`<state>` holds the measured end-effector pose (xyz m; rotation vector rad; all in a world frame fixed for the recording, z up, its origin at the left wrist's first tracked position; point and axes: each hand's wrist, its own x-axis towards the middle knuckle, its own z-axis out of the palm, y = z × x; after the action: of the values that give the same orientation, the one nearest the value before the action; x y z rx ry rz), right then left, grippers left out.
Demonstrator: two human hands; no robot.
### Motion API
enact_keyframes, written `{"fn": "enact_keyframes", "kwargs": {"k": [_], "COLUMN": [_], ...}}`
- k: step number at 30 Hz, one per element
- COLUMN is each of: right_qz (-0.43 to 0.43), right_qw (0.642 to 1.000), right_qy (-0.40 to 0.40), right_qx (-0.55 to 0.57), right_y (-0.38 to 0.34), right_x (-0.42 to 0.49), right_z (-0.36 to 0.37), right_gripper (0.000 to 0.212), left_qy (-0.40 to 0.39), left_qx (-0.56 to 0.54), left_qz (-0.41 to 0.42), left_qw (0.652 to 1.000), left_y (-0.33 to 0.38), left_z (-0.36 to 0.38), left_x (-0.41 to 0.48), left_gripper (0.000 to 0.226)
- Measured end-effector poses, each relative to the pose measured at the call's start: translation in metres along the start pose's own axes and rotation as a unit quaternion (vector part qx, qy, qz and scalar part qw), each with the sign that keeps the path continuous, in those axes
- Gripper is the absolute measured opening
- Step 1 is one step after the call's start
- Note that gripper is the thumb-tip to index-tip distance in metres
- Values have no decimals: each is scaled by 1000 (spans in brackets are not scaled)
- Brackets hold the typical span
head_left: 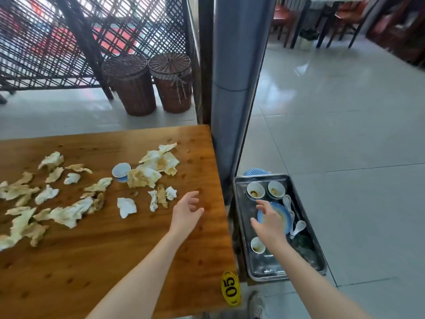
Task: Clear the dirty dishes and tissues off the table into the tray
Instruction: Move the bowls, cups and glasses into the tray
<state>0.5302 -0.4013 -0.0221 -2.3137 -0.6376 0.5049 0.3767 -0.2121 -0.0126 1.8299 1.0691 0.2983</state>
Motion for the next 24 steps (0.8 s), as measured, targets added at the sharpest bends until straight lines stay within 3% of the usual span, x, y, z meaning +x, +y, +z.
{"fn": "enact_keyframes", "kwargs": {"k": [12, 24], "right_qz": [-72, -166], "right_qw": [997, 984], "right_qy": [-22, -70], "right_qx": [10, -7], "right_y": [-107, -135], "right_x": [-18, -14], "right_z": [42, 71], "right_gripper": [53, 54], "left_qy": [112, 203], "left_qx": [-44, -66], "left_qz": [-37, -90], "left_qw": [992, 973], "left_y": [-37, -68], "left_z": [-136, -168], "left_x": [-18, -63], "left_gripper": [50, 50]}}
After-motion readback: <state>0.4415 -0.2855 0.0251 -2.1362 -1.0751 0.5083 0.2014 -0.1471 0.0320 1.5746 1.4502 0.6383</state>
